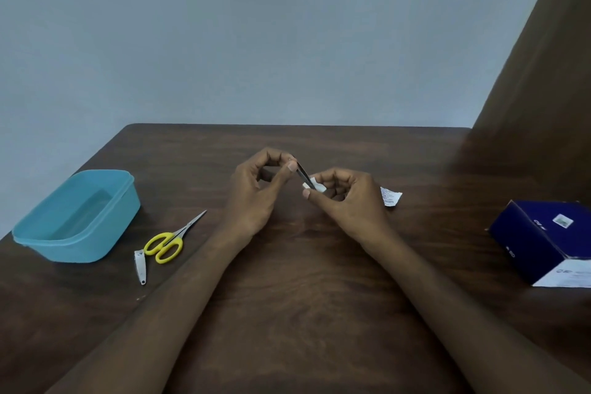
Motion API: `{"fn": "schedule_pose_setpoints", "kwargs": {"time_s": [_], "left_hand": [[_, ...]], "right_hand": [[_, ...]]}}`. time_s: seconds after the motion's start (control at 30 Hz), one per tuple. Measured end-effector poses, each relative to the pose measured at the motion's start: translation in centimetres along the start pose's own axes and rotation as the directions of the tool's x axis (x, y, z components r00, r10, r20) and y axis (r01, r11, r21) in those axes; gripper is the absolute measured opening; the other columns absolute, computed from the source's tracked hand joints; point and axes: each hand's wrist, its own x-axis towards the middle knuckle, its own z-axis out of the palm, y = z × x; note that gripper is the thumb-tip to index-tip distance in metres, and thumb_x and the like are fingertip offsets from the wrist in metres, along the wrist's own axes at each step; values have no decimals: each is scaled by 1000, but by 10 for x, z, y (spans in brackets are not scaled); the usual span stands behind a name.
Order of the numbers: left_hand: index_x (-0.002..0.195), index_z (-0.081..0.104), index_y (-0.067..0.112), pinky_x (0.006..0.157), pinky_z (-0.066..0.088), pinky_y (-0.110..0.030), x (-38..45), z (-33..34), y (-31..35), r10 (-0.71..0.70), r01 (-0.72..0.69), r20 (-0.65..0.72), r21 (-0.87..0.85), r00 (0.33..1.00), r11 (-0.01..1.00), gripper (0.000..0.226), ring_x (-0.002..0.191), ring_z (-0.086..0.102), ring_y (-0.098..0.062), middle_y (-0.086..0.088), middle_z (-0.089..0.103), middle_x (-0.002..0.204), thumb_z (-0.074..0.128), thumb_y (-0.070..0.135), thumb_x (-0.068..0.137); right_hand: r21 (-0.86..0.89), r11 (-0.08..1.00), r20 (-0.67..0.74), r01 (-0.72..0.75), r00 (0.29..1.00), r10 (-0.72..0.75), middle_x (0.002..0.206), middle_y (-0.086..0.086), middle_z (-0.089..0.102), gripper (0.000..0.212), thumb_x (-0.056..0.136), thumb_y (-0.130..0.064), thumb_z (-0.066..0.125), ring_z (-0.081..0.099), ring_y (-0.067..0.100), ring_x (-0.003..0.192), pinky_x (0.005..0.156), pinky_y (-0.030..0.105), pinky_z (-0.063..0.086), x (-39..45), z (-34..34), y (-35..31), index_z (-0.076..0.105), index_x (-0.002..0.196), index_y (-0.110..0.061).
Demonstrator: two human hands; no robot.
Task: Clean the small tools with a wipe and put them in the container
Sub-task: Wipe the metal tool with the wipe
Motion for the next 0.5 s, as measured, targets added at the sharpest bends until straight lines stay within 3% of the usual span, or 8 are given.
{"fn": "schedule_pose_setpoints", "kwargs": {"time_s": [0.1, 0.23, 0.3, 0.4, 0.5], "left_hand": [[94, 76, 24, 80, 52, -38, -1, -1, 3, -8, 8, 29, -6, 1000, 1000, 7, 81, 65, -7, 10, 79, 97, 76, 26, 101], [95, 78, 21, 82, 56, -42, -2, 1, 4, 47, -50, 44, 66, 998, 997, 5, 81, 70, -7, 10, 81, 95, 78, 23, 100], [95, 78, 21, 85, 56, -46, 0, -1, 3, 40, -40, 8, 63, 999, 997, 5, 85, 73, -20, 9, 81, 98, 78, 24, 99], [95, 79, 22, 88, 56, -52, 1, -2, 2, 4, -3, -29, 37, 1000, 999, 6, 89, 69, -37, 7, 81, 100, 79, 27, 98], [95, 79, 20, 90, 56, -52, 1, -1, 3, -8, 8, -27, 13, 1000, 1000, 6, 90, 72, -32, 6, 81, 99, 79, 25, 99]], "right_hand": [[-23, 999, -11, 25, 1000, -25, 79, -10, 78, 27, 79, -32, 92, 66, -1, 68, 68, 25, 50, 1, 1, 1, 82, 103, -31], [-73, 991, 58, 113, 992, -109, 107, -22, 79, 49, 75, -45, 84, 70, 3, 94, 73, 27, 49, 1, 0, 0, 76, 124, -40], [-96, 989, 62, 116, 992, -111, 108, -25, 78, 44, 78, -40, 86, 70, 3, 94, 74, 25, 47, 0, 0, -1, 78, 122, -39], [-113, 990, 19, 80, 997, -78, 94, -24, 79, 25, 82, -28, 90, 72, 1, 82, 76, 24, 53, 0, -1, -1, 83, 105, -32], [-68, 995, -7, 78, 997, -78, 90, -23, 79, 23, 81, -27, 90, 69, 1, 76, 72, 24, 50, 1, -1, -1, 82, 100, -36]]}}
